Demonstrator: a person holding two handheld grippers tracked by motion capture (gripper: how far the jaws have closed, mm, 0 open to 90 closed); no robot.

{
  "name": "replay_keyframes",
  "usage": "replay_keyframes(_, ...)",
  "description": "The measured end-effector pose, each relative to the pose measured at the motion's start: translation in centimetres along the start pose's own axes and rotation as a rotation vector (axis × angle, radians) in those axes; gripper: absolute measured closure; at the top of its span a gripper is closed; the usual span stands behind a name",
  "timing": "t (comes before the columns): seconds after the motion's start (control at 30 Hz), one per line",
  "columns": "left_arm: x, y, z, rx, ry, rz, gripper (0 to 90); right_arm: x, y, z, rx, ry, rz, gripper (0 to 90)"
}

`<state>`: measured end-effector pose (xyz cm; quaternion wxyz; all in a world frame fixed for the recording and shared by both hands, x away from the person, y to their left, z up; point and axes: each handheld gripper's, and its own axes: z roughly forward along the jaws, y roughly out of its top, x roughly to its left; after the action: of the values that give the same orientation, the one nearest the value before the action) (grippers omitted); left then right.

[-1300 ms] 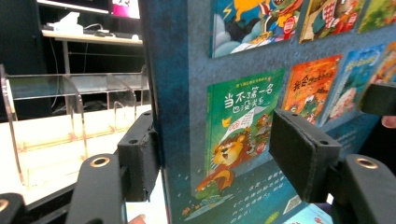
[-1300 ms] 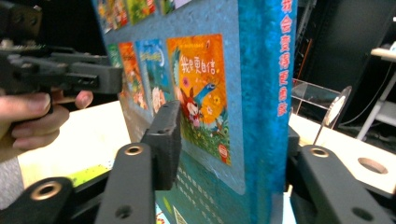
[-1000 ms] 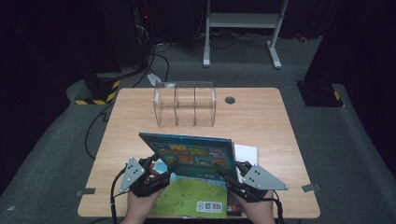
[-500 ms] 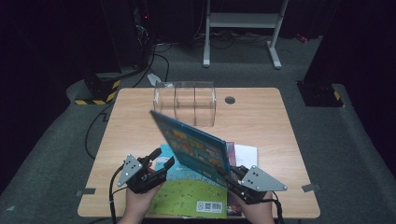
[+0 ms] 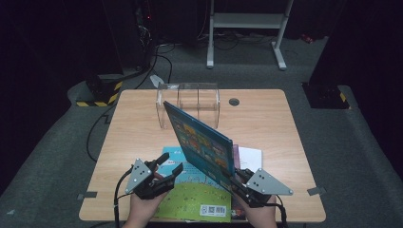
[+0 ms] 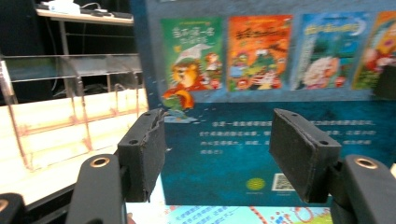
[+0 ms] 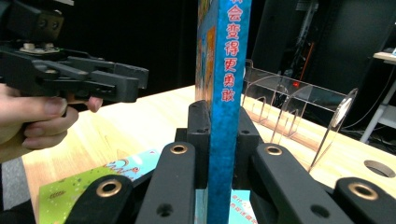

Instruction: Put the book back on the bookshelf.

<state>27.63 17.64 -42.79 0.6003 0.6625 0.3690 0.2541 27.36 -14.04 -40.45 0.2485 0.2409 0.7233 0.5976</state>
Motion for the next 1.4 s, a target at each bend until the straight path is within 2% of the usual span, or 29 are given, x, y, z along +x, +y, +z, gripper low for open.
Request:
replay_keyframes(0.17, -1.0, 0.9, 0.3, -0.002, -0.038, 0.001, 35.0, 0.2, -0.3, 0.0, -0.019, -0.018, 0.005, 80.9)
replay_keyframes(0.27, -2.0, 1.9, 0.5, -0.007, -0.061, 0.024, 32.6, 0.4, -0.5, 0.1, -0.037, -0.040, -0.003, 80.3)
replay_keyframes(0.37, -2.7, 3.0, 0.6, -0.042, -0.066, 0.038, 31.2, 0.4, -0.6, 0.1, -0.039, -0.047, 0.005, 79.6)
replay_keyframes(0.5, -3.4, 4.3, 0.6, -0.070, -0.092, 0.029, 30.4, 0.3, -1.1, 0.2, -0.028, -0.050, 0.019, 79.0)
replay_keyframes(0.63, -3.8, 3.8, 0.3, -0.086, -0.104, 0.034, 29.9, 0.4, -1.5, 0.2, -0.007, -0.049, 0.028, 78.7)
replay_keyframes(0.73, -4.0, 3.4, 0.3, -0.075, -0.106, 0.051, 30.1, 0.5, -2.2, 0.4, 0.015, -0.035, 0.031, 78.6)
replay_keyframes(0.9, -4.2, 3.3, 0.4, -0.058, -0.150, 0.026, 28.2, 0.7, -2.6, 0.6, 0.027, -0.035, 0.022, 79.5)
replay_keyframes(0.93, -4.4, 3.3, 0.4, -0.056, -0.156, 0.031, 27.4, 0.9, -2.6, 0.7, 0.029, -0.039, 0.014, 80.2)
replay_keyframes(1.03, -5.1, 3.2, 0.4, -0.056, -0.175, 0.046, 26.7, 1.3, -2.6, 1.0, 0.035, -0.017, 0.037, 81.2)
replay_keyframes(1.17, -5.7, 3.4, 0.4, -0.062, -0.189, 0.051, 26.1, 2.2, -2.6, 1.5, 0.037, -0.020, 0.009, 81.0)
replay_keyframes(1.4, -5.5, 3.7, -0.1, -0.083, -0.216, 0.043, 21.6, 3.2, -2.7, 2.2, 0.049, -0.004, -0.024, 79.6)
